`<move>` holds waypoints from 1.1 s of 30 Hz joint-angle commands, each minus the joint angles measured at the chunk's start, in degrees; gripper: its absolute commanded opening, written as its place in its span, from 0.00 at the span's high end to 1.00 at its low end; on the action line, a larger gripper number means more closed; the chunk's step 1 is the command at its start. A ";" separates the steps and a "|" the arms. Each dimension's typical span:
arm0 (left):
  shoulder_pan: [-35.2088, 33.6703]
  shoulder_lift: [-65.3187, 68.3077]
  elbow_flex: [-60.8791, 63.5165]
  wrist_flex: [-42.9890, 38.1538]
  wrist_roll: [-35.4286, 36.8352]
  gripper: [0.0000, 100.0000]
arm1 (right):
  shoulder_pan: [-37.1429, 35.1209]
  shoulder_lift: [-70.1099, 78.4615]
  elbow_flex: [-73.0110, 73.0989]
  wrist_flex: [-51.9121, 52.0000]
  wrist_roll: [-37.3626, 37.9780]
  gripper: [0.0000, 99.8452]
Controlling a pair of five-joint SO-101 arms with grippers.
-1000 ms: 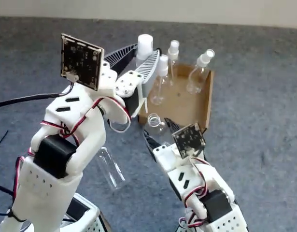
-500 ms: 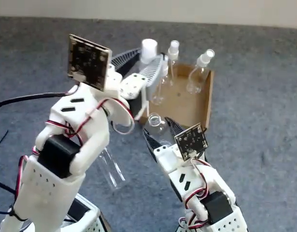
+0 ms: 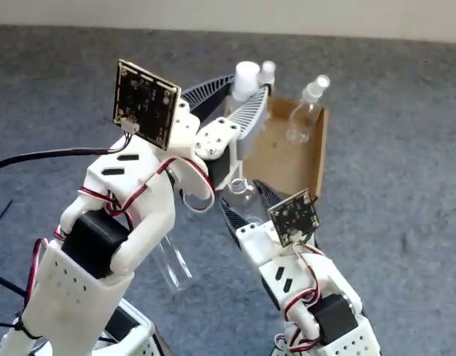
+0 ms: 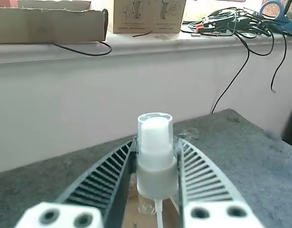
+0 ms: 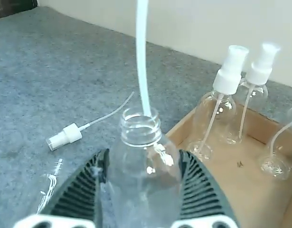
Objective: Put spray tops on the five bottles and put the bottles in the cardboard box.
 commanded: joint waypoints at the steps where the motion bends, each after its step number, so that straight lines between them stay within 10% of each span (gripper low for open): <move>1: 0.57 -0.48 -0.84 -1.76 0.26 0.96 | -0.40 -0.66 -0.57 -1.45 -0.35 1.00; 33: 1.01 -17.63 29.32 -1.41 0.35 0.82 | 3.21 -0.75 -1.01 -1.63 -3.16 1.00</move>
